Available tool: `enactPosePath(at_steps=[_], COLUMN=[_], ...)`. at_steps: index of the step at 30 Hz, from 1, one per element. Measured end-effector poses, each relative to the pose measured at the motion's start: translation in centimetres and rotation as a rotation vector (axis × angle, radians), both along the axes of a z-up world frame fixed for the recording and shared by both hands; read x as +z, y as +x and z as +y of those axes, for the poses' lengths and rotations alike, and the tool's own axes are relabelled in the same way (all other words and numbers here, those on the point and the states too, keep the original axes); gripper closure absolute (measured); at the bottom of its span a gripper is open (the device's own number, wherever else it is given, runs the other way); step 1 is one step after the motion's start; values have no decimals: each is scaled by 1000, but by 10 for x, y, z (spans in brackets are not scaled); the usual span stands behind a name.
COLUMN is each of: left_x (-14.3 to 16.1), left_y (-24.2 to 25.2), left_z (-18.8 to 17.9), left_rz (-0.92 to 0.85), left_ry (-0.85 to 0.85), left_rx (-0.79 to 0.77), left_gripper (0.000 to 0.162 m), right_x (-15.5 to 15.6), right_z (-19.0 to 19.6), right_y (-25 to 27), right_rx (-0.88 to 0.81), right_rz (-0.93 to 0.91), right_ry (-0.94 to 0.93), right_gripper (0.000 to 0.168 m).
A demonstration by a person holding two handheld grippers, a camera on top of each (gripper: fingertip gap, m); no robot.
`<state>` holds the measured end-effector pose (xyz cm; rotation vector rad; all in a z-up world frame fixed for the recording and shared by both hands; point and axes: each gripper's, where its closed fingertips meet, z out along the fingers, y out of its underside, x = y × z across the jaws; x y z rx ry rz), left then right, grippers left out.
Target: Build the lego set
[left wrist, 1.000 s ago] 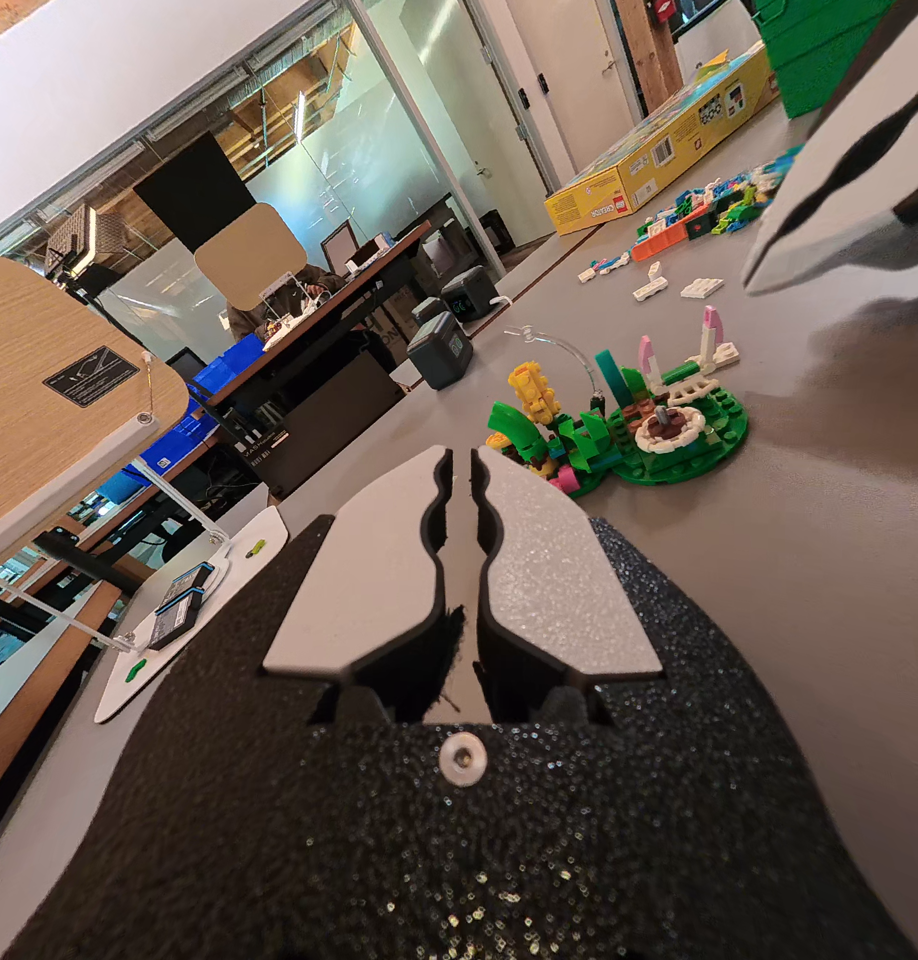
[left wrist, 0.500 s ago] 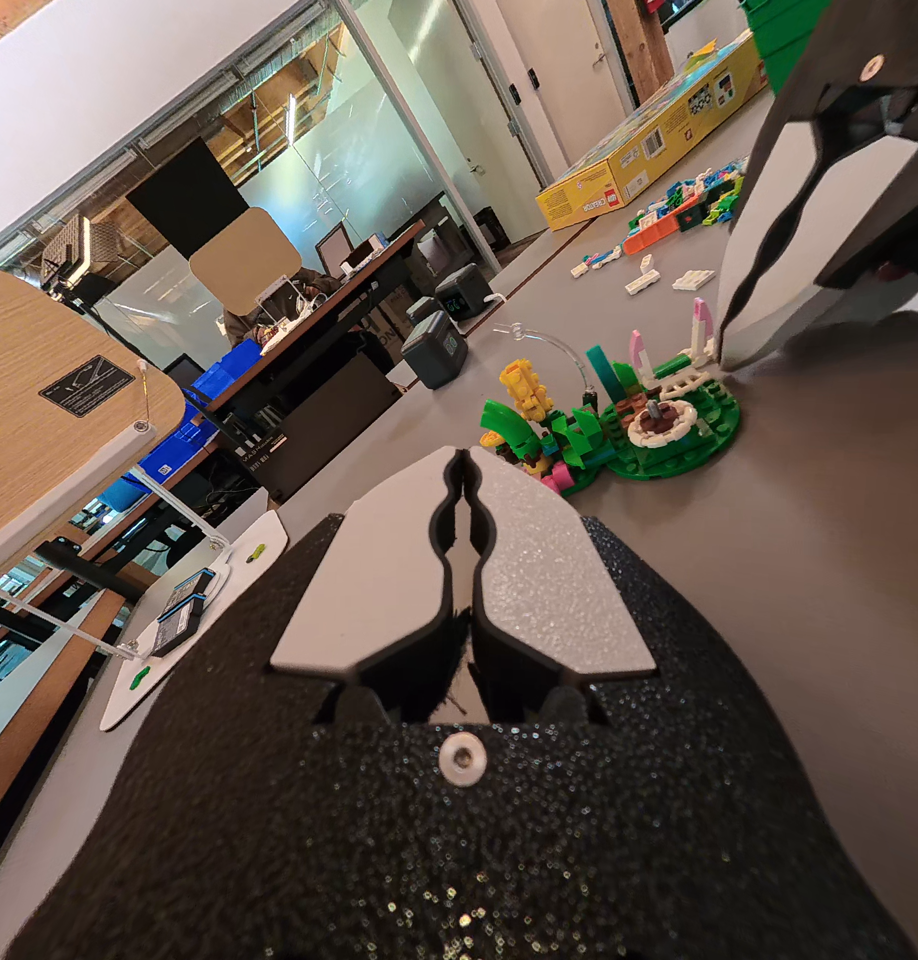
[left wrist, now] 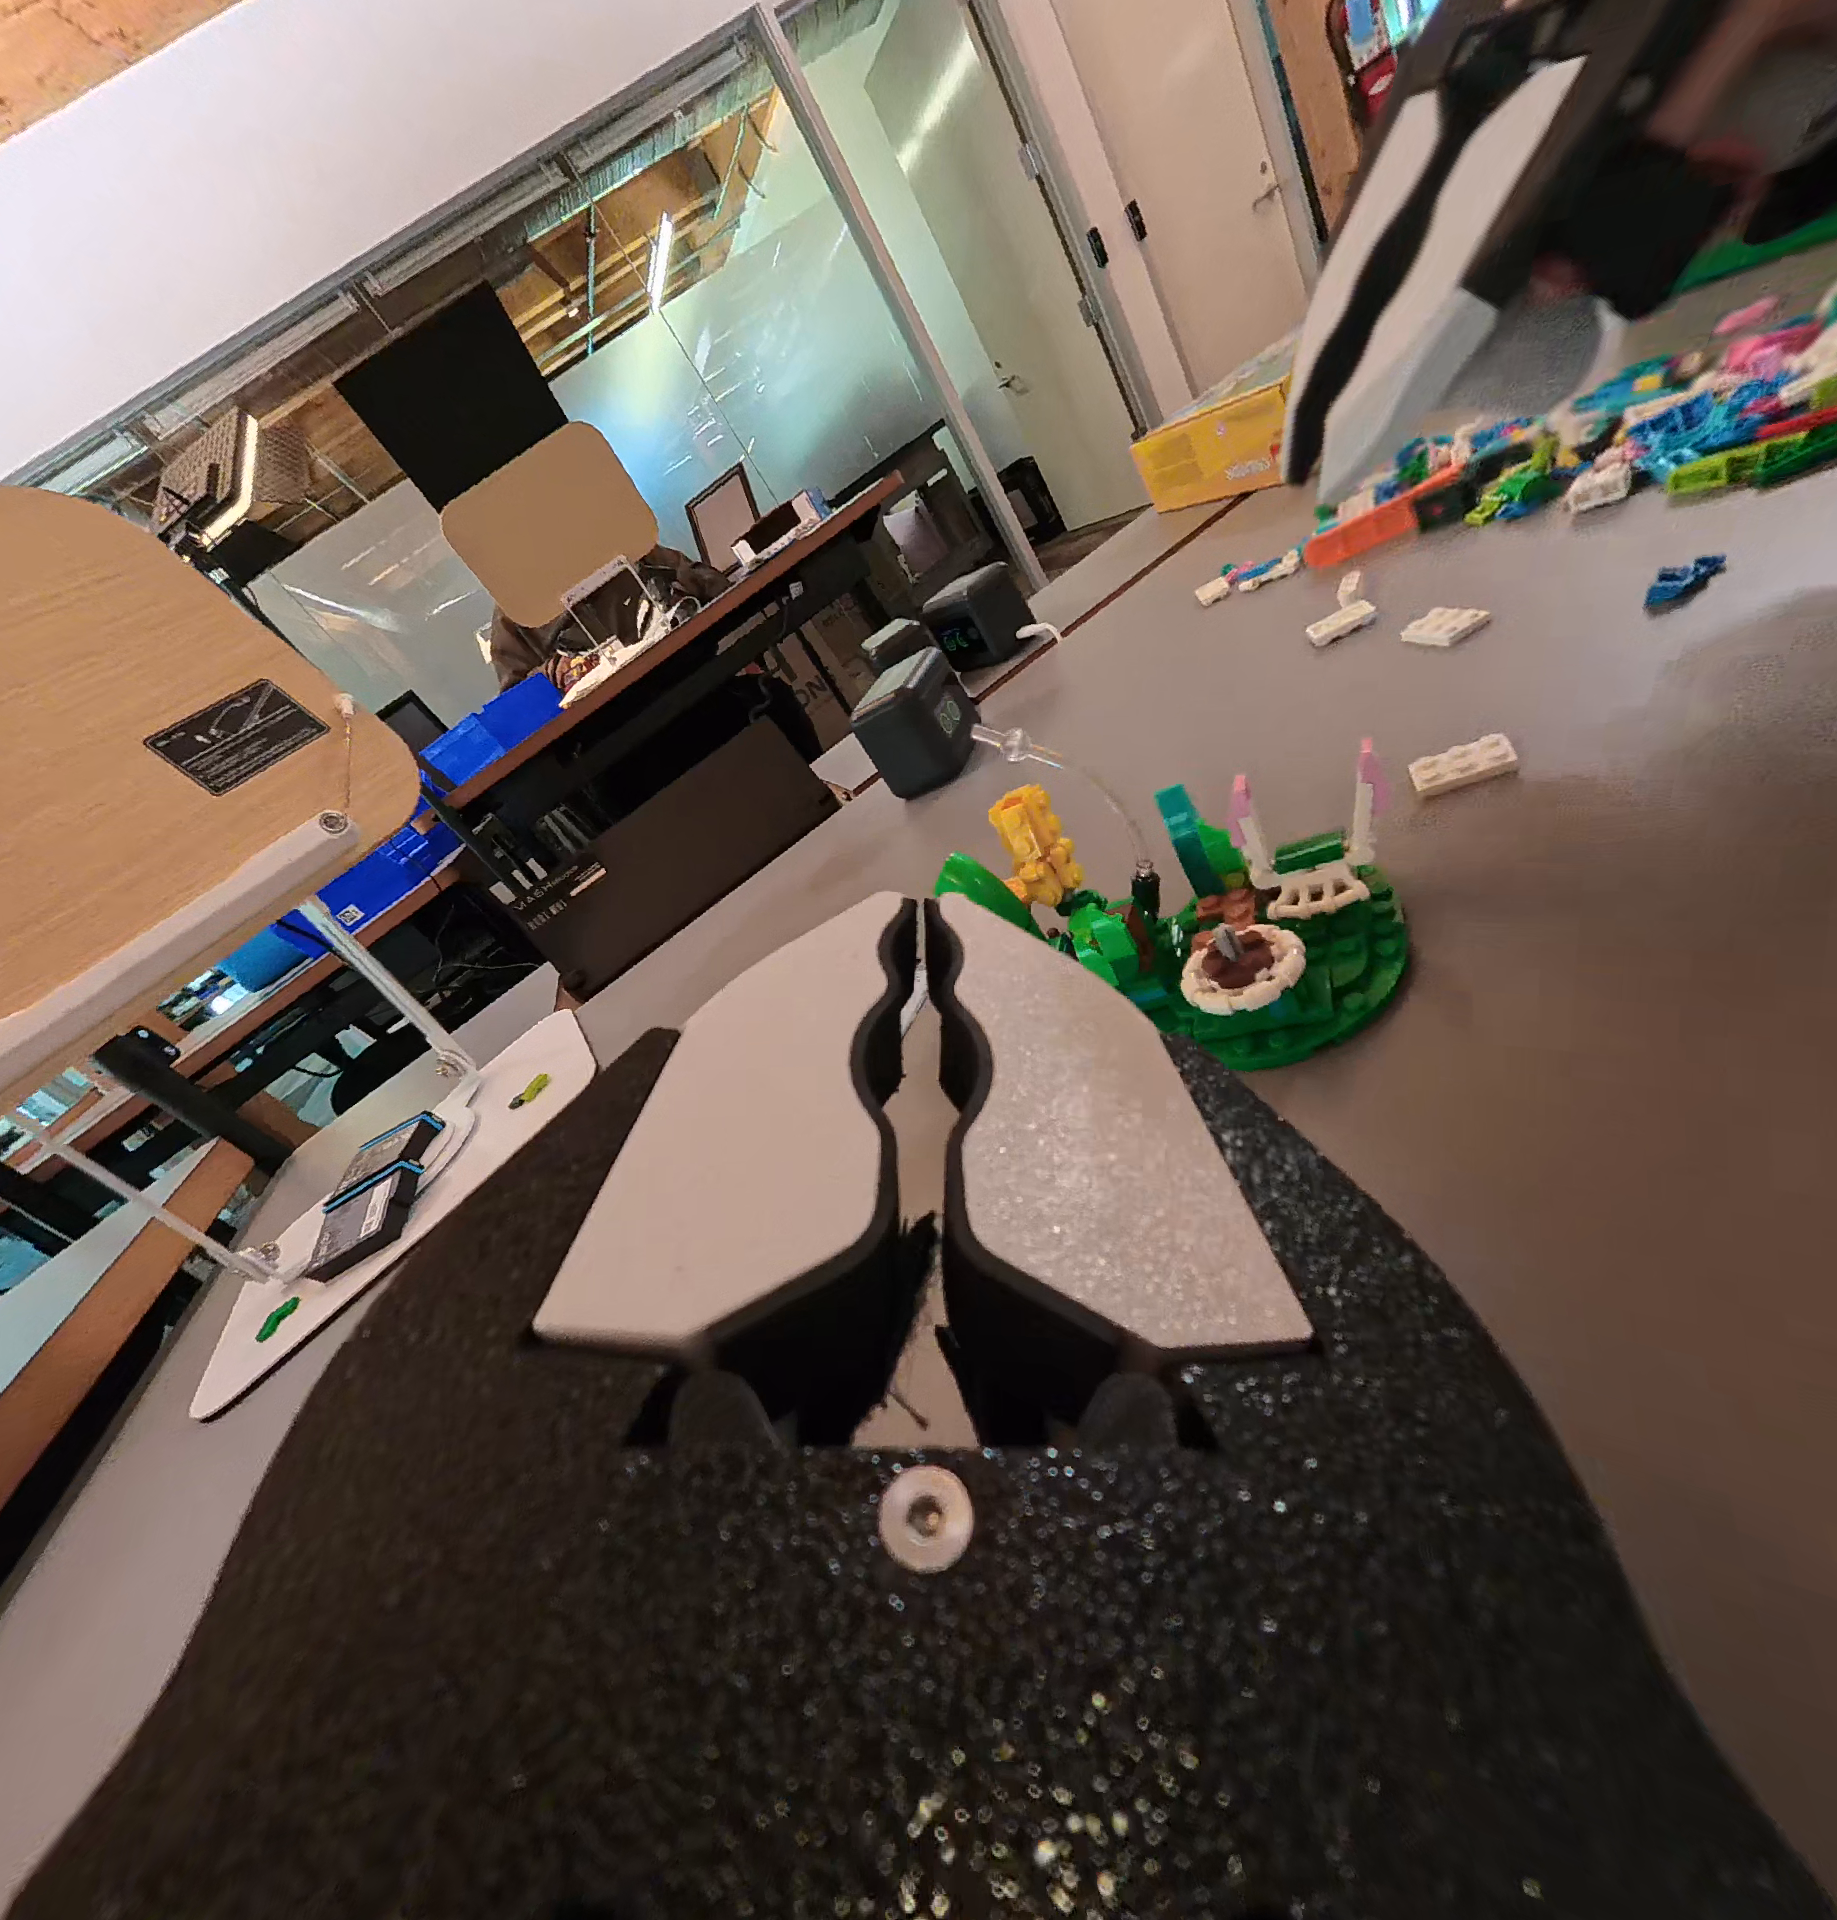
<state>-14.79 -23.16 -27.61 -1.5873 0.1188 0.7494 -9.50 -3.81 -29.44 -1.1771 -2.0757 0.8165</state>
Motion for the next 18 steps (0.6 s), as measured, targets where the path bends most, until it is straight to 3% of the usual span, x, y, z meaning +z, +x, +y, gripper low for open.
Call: enactPosePath(at_steps=[1,5,8,14,18], left_x=[0,-2,-5,-9,-10], left_y=[0,-1,2,9,11], left_z=[0,0,1,3,4], left_rz=[-11,-37,-29,-16,-19], left_ry=[6,12,-3,-25,-26], left_rx=[1,7,10,17,19], left_gripper=[161,161,162,162,162], right_x=[4,3,-17,-62,-72], right_z=[30,141,183,213,218], right_y=[-4,-20,-29,-44,-51], right_rx=[-31,-183,-204,-187,-169], right_rz=[-10,-96,-204,-385,-415], right_ry=[36,78,35,19,11], right_gripper=[149,153,155,155,152])
